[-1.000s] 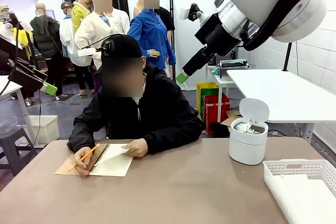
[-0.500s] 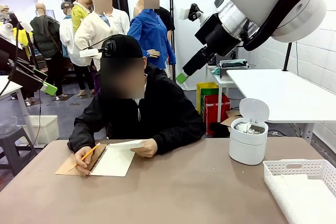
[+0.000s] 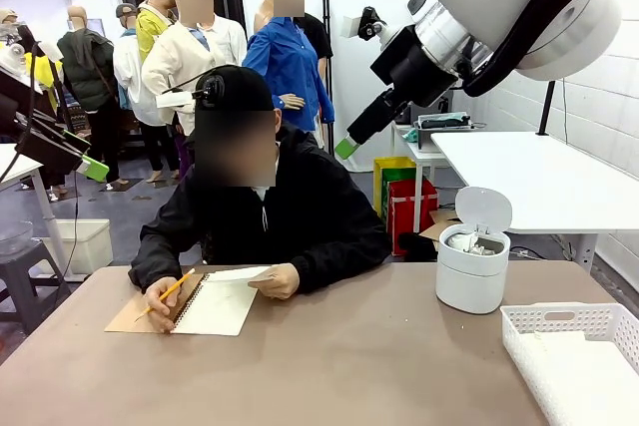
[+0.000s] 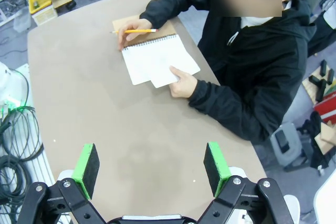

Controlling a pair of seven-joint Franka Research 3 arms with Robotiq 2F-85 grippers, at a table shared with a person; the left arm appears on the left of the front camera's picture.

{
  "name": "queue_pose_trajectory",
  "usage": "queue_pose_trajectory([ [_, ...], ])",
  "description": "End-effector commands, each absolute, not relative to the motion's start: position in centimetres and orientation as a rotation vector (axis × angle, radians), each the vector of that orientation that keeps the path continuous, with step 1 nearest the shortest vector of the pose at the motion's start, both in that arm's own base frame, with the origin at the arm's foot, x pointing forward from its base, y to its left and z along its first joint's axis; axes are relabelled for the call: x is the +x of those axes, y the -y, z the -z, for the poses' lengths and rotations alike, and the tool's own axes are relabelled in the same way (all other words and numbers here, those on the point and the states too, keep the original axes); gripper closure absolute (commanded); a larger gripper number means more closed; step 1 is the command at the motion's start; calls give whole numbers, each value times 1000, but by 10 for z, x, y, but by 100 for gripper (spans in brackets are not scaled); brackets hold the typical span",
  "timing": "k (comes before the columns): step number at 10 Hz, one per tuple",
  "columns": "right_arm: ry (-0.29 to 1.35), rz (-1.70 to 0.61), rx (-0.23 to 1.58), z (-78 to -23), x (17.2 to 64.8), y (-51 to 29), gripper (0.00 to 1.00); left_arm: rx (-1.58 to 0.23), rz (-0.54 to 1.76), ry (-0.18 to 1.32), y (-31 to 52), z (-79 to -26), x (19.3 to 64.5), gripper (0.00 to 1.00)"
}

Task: Sort the paper based on its condition.
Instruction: If a person hands you a paper, place it in the Organizing basket , and if it's crumpled, put it in the Trash can.

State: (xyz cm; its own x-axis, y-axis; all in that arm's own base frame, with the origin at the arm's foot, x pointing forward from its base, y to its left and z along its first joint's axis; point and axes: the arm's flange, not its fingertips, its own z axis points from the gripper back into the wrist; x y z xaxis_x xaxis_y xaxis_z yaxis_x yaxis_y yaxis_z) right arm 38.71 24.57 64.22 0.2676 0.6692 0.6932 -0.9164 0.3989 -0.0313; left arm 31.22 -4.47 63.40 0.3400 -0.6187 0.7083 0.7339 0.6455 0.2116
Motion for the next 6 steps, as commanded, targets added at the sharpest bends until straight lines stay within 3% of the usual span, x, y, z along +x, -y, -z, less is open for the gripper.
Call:
queue_pose_trajectory([
  [1, 686, -1115, 420, -642, 387, -245, 0, -145, 874, 849, 45, -634, 312, 0],
  [6, 686, -1115, 420, -642, 387, -245, 0, -145, 874, 849, 45, -634, 312, 0],
])
